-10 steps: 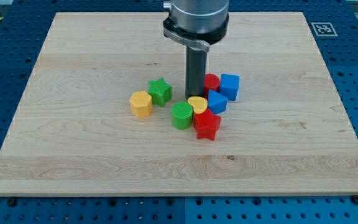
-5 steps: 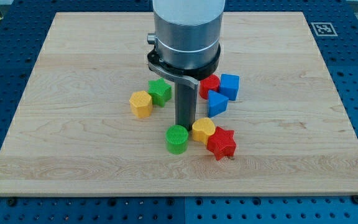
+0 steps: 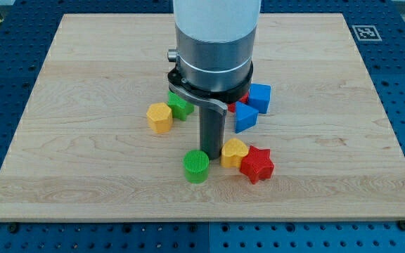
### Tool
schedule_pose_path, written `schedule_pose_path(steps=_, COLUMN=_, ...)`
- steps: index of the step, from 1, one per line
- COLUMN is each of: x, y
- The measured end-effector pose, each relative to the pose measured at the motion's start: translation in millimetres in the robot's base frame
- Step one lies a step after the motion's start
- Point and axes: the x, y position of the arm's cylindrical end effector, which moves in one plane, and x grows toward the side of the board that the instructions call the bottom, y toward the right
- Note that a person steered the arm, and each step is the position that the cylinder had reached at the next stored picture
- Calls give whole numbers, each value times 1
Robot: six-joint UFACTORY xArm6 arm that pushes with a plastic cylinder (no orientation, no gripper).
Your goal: Move green circle to the bottom left
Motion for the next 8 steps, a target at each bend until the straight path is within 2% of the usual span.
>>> schedule_pose_path(steps=1, x=13, y=0)
schedule_pose_path(steps=4, x=15, y=13)
schedule_pose_path(steps=5, x=29, y=5)
schedule_pose_path(steps=7, x=30, y=-36)
schedule_pose_path(steps=8, x=43, y=-7)
